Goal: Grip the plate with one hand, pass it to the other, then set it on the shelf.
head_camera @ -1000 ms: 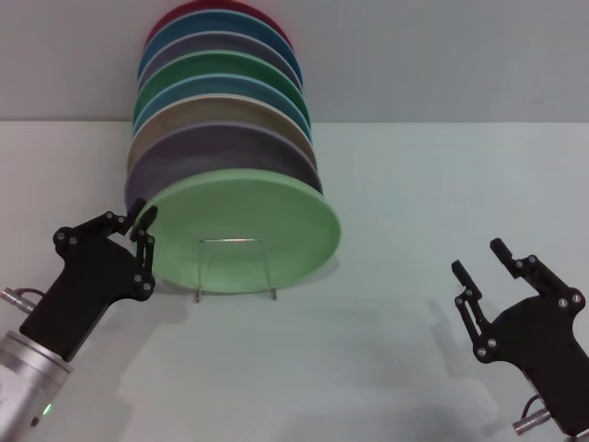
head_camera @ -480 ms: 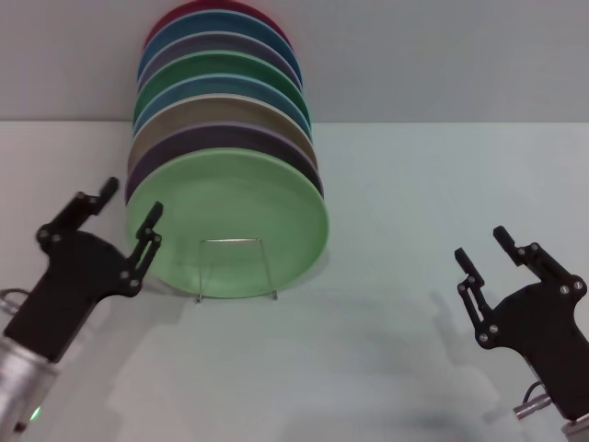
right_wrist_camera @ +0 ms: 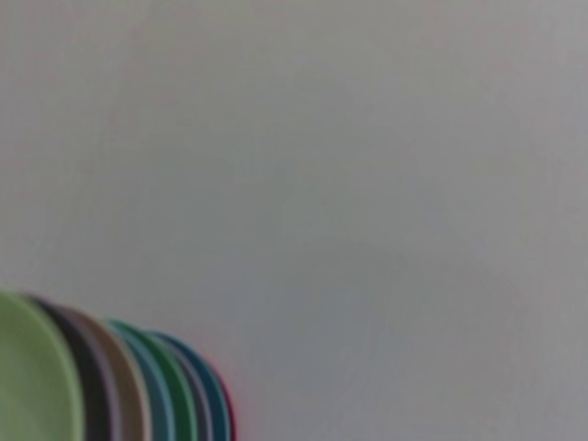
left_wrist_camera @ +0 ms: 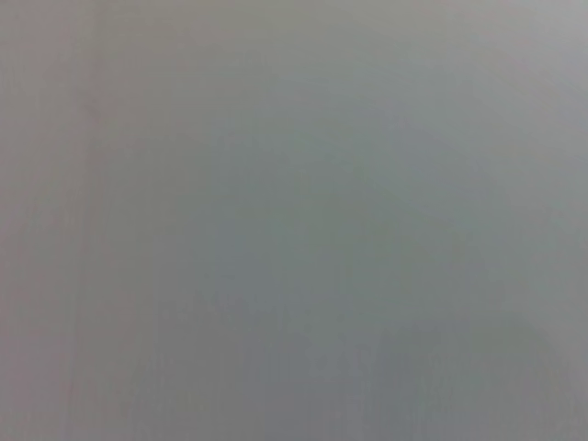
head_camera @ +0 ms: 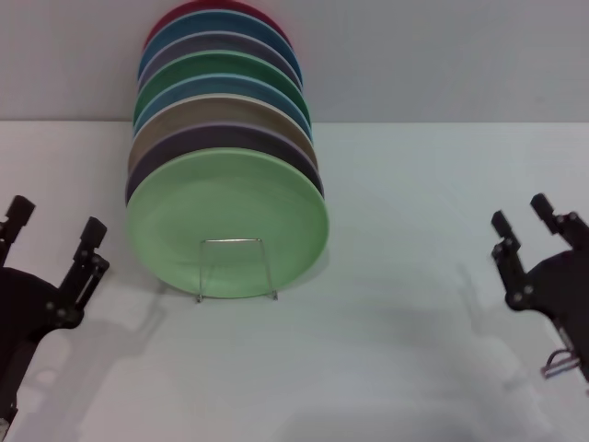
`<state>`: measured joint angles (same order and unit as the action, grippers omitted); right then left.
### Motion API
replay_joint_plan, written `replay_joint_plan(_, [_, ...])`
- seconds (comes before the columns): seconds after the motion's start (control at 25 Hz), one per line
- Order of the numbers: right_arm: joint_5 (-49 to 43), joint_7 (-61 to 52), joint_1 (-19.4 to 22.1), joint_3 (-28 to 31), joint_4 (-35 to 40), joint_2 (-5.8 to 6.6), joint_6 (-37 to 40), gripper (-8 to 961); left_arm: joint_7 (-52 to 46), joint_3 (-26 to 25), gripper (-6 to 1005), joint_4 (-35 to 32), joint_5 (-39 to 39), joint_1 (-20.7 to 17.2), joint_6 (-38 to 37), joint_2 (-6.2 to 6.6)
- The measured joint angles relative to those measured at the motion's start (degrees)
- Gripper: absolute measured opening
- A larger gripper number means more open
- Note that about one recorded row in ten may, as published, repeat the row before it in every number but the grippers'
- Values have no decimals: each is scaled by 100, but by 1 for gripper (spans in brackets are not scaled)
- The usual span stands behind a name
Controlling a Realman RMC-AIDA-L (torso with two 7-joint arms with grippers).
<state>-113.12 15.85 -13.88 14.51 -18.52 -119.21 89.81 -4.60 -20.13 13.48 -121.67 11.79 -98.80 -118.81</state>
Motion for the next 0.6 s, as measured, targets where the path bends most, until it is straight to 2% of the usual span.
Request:
replay_joint_plan(0.12, [0,-879,-197,279,366,1,46,400,-468,-125,737,29,11,18,205,-1])
replay_joint_plan(0.28, [0,-1220,-294,458,519,2,157,416,-504,-264,860,112,15,21,407,-2])
replay_joint_plan(0.48, [0,-1284,-354,829,747,8,471,494,-508,-543,860,155,20,17,587,-1])
replay_joint_plan(0.52, [0,-1338,-352,1098,755,13,540,494,-507,-711,860,179,20,7,645,-1])
replay_joint_plan(0.6, [0,-1380,-352,1231,756,14,559,494,-506,-867,860,202,21,-2,706,-1])
